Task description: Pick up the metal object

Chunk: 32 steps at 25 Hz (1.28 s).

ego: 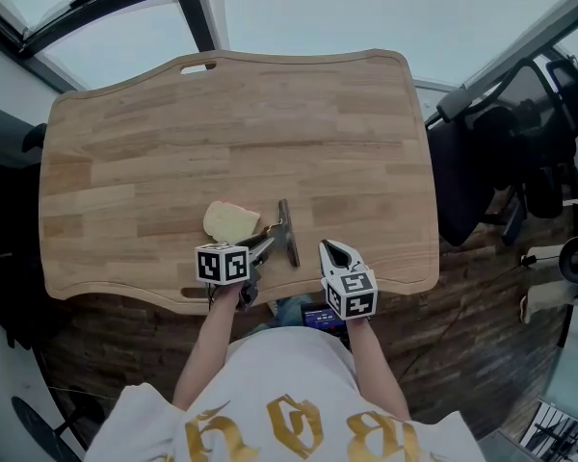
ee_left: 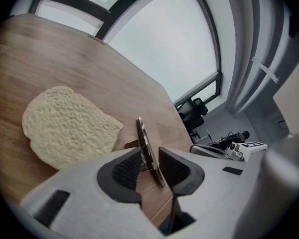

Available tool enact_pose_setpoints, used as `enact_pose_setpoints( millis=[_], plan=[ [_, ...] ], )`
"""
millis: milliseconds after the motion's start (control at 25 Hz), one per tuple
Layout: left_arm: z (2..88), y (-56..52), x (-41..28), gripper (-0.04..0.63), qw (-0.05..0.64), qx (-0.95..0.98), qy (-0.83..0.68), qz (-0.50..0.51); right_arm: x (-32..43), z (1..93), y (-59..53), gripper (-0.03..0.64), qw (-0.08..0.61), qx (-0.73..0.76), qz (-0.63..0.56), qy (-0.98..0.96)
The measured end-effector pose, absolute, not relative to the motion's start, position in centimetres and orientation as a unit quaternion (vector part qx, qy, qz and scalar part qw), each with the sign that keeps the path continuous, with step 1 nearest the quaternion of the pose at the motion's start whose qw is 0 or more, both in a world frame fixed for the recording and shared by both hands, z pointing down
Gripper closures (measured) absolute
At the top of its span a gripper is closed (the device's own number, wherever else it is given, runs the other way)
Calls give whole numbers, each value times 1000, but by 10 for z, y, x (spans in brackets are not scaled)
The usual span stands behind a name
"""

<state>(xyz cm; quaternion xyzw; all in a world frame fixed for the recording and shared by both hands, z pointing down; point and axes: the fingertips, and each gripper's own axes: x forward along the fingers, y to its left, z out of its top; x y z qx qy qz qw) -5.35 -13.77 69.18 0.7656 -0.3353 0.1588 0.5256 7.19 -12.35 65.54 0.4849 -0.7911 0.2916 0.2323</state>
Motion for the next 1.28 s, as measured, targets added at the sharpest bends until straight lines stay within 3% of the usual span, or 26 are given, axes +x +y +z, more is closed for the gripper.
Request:
enact_pose_setpoints(
  millis=[1280],
  plan=[
    [712,-150,-36,517,560,740,-329,176,80,669,-141,606,233,483,308,-786]
  ],
)
